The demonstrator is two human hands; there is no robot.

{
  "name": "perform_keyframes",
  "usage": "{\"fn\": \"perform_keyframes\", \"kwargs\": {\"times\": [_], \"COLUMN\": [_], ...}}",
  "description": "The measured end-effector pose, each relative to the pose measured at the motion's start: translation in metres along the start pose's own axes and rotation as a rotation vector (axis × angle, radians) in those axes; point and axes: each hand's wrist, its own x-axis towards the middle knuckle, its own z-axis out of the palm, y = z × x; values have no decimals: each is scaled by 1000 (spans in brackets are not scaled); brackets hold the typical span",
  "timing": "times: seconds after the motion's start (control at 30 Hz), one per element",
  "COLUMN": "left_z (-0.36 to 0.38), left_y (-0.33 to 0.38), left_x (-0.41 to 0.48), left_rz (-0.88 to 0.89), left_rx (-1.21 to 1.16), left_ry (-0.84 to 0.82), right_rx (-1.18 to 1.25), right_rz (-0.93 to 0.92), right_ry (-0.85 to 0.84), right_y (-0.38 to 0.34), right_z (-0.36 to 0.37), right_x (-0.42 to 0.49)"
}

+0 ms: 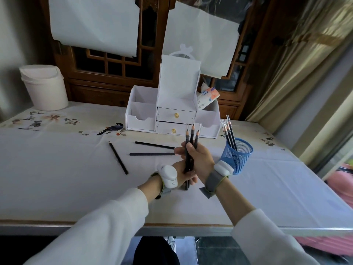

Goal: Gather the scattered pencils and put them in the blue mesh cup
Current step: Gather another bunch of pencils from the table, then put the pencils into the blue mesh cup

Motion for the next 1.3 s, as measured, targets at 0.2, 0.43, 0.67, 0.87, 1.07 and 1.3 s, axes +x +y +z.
{"fn": "perform_keyframes", "kwargs": {"times": [0.2, 0.43, 0.67, 0.87, 1.07, 1.3], "left_z": [0, 4, 18, 28, 38, 55], "left_y": [5, 20, 51, 57, 65, 74], "left_x": [3, 3, 24, 38, 52, 58], "left_rz": [-8, -38, -51, 10, 25, 101], "left_rx": [26, -39, 180, 323, 330, 344], "left_ry": [-33, -78, 62, 109, 92, 34], "right_rx": [4, -80, -2, 3, -37, -187], "right_rz": [8, 36, -107, -166, -215, -239], "right_ry": [-52, -34, 127, 348, 566, 637], "right_y": [-7, -17, -50, -85, -98, -73], "right_z": [-6, -17, -54, -93, -127, -141], "right_x": [-8, -11, -4, 18, 44, 62]}}
